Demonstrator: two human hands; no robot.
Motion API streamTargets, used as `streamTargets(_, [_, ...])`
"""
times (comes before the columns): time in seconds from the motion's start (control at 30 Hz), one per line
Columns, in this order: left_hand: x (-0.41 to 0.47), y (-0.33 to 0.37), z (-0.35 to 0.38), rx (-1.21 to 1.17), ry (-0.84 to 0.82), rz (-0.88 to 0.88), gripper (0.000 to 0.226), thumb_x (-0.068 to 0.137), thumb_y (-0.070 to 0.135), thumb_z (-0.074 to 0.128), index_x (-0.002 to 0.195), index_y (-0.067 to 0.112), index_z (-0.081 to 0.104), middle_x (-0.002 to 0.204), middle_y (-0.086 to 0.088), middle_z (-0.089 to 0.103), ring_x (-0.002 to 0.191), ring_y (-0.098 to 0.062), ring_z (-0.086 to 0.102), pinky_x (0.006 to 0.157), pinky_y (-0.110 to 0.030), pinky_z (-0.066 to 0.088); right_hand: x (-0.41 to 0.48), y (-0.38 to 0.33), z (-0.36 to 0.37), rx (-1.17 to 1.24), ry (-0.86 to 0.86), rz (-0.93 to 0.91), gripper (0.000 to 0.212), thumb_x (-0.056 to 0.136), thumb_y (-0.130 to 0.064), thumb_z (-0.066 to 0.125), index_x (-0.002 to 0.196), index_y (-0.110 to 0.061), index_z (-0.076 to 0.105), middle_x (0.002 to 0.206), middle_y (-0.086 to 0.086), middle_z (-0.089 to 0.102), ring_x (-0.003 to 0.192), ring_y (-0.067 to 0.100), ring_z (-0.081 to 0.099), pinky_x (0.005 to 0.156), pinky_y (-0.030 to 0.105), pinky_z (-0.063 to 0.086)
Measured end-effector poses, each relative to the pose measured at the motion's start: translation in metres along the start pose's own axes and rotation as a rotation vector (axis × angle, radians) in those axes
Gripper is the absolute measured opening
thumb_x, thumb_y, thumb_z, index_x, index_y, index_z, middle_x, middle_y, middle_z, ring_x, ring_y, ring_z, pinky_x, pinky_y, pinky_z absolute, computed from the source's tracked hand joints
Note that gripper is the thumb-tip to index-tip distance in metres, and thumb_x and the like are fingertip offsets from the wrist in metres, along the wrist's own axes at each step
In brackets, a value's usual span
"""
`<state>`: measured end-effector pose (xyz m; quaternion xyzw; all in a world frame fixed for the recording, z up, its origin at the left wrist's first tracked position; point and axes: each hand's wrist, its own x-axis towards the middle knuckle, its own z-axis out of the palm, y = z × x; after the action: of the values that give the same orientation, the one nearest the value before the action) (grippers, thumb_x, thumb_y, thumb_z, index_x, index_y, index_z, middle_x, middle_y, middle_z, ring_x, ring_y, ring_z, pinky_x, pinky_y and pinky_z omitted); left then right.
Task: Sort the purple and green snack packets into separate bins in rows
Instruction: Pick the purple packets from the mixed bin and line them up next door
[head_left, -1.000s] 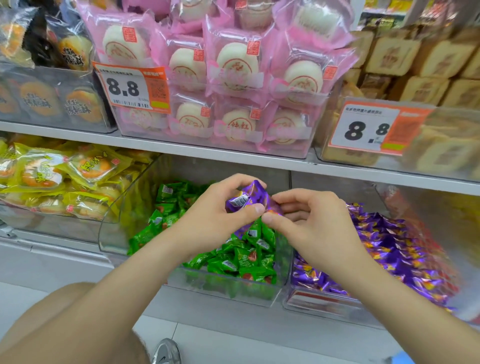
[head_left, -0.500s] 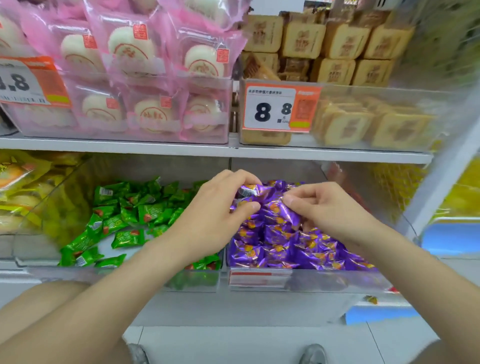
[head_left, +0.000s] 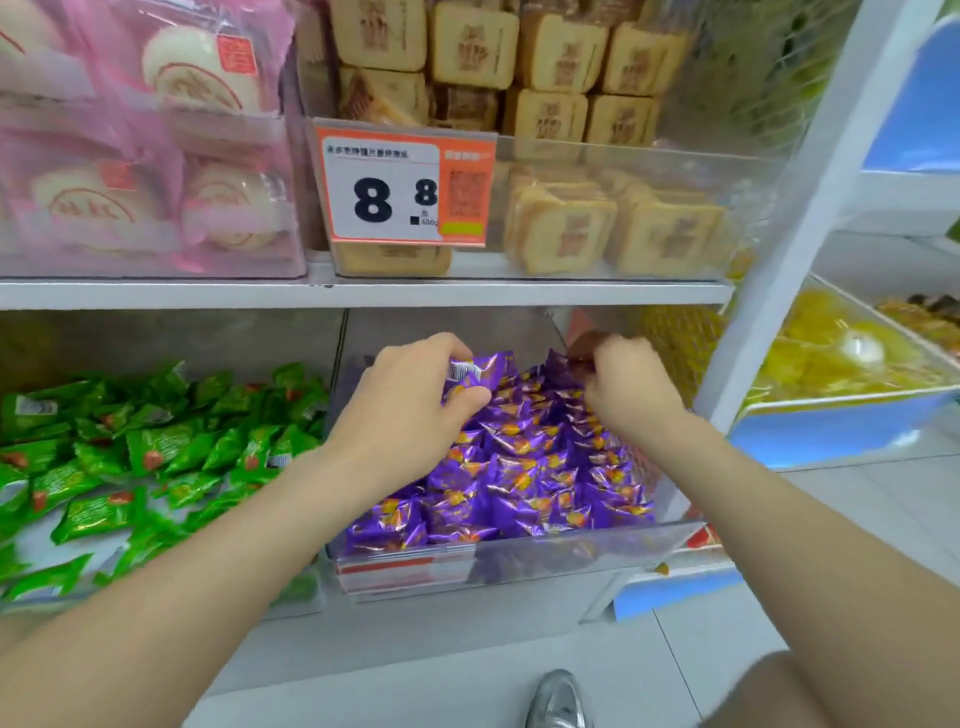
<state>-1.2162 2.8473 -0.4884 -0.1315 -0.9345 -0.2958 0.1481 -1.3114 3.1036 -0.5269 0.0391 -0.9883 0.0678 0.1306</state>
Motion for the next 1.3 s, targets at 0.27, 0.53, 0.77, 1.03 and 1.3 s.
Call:
streamTargets(0.27, [0.008, -0.002, 0.011, 0.233, -0.062, 0.086, 0.039, 0.095, 0.053, 0.068, 0.125, 0.029, 0.061, 0.092, 0.008, 0.063, 0.1, -0.025, 0.065, 0.079, -0.036, 0.044, 0.032, -0.019, 0.012, -0.094, -0.073, 0.003, 0.038, 0.093, 0.004, 0.058, 0.116, -0.023, 0.071, 0.11, 0.015, 0.068, 0.1, 0.041, 0.068, 0.069, 0.039, 0.051])
streamTargets(0.53, [0.012, -0.008, 0.014, 0.146, -0.047, 0.087, 0.037, 0.092, 0.052, 0.071, 0.123, 0.033, 0.064, 0.083, 0.013, 0.06, 0.089, -0.019, 0.062, 0.075, -0.034, 0.046, 0.043, -0.028, 0.029, -0.078, -0.053, -0.075, 0.044, 0.092, 0.011, 0.06, 0.122, -0.017, 0.074, 0.123, 0.015, 0.057, 0.106, 0.046, 0.065, 0.086, 0.048, 0.058])
streamTargets(0.77, [0.011, -0.007, 0.015, 0.0, -0.032, 0.036, 0.042, 0.092, 0.048, 0.075, 0.129, 0.029, 0.065, 0.084, 0.015, 0.064, 0.091, -0.018, 0.065, 0.084, -0.039, 0.053, 0.037, -0.028, 0.034, -0.069, -0.069, -0.038, 0.028, 0.1, -0.011, 0.059, 0.124, -0.019, 0.071, 0.134, 0.014, 0.04, 0.103, 0.047, 0.065, 0.084, 0.05, 0.058])
streamTargets(1.03, [0.007, -0.012, 0.01, -0.072, -0.024, -0.001, 0.033, 0.092, 0.046, 0.075, 0.121, 0.034, 0.066, 0.101, 0.011, 0.069, 0.09, -0.015, 0.065, 0.088, -0.041, 0.055, 0.022, -0.009, 0.035, 0.005, 0.008, -0.157, 0.051, 0.093, -0.006, 0.06, 0.143, -0.017, 0.055, 0.141, 0.013, 0.048, 0.115, 0.044, 0.061, 0.085, 0.05, 0.058])
streamTargets(1.3, [0.003, -0.005, 0.005, -0.217, -0.068, -0.011, 0.022, 0.089, 0.037, 0.081, 0.11, 0.037, 0.073, 0.088, 0.019, 0.069, 0.077, -0.005, 0.066, 0.071, -0.016, 0.05, -0.028, -0.038, -0.028, 0.991, -0.176, 0.144, 0.037, 0.107, -0.035, 0.05, 0.1, -0.009, 0.075, 0.076, 0.011, 0.074, 0.066, 0.029, 0.07, 0.062, 0.039, 0.055])
